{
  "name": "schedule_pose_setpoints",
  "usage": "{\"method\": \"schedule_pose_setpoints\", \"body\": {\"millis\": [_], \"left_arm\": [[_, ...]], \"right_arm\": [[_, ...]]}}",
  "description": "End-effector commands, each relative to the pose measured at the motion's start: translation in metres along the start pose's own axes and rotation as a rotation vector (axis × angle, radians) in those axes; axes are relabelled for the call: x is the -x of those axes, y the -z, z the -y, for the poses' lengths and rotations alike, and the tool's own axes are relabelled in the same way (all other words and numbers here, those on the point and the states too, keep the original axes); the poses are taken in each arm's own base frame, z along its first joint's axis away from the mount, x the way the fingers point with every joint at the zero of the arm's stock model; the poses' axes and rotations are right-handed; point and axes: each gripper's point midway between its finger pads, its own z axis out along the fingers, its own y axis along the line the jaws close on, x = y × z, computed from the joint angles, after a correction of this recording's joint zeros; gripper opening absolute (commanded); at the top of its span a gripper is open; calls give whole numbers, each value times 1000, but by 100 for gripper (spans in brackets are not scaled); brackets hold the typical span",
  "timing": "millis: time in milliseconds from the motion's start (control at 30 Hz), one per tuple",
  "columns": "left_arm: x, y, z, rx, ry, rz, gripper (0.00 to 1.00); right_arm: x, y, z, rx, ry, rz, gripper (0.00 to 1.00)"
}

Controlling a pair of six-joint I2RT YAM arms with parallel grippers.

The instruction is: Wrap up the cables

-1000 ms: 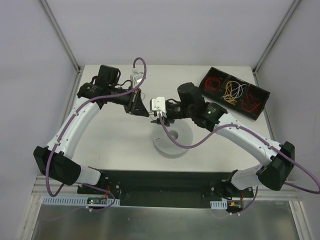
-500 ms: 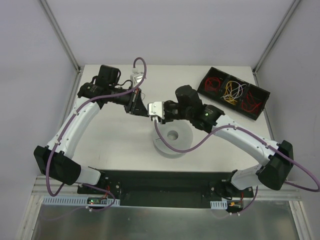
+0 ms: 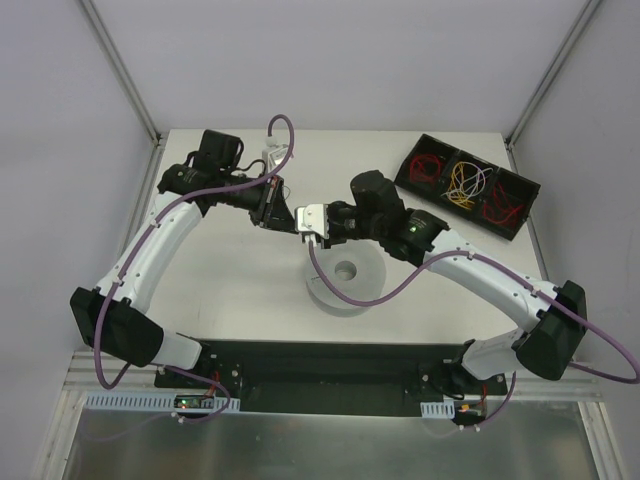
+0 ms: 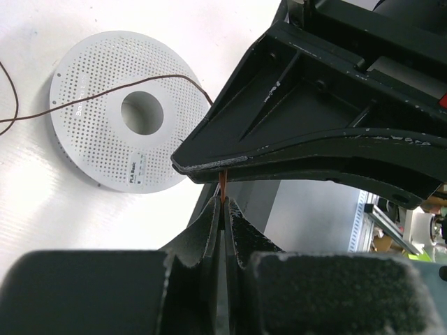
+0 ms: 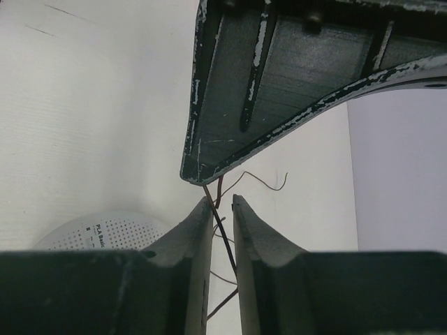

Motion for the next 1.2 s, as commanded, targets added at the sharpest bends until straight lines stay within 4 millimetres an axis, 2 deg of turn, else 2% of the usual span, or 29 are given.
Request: {"method": "schedule_pose_setpoints", "body": {"millis": [0,267,367,400,467,500,633,700,767,900,967,1067,1167], "left_arm": [[5,1,1,-2,-2,8,0],[4,0,-1,0,10,3,0],[4,-1,-2,0,15,1,0],[4,-1,-2,0,18,1,0],[5,0,-3,3,20,4,40],[7,2,-4,8,23,17,52],[18,26,-22,39,80,135,88],[21,40,-38,50,147,202,99],[15,45,-56,55,226,221,99],[-14,25,-81,22,349,166,99],[-28,13,-96,21,412,145,99],[-51,-7,-120,14,513,117,99],[-68,-36,-127,-33,565,47,96]], "right_arm": [[23,5,9,-25,32,66,20],[24,4,10,-25,26,70,13],[24,5,10,-25,23,70,1],[23,5,9,-24,16,67,0],[19,6,11,-32,4,57,1],[16,8,13,-43,-6,48,0],[-7,27,37,-113,-92,15,0],[-23,43,56,-171,-136,-8,0],[-37,61,76,-232,-197,-22,0],[-64,105,122,-373,-286,-50,0],[-82,135,143,-459,-310,-80,0],[-95,168,164,-554,-326,-98,0],[-102,195,176,-623,-327,-114,0]]}}
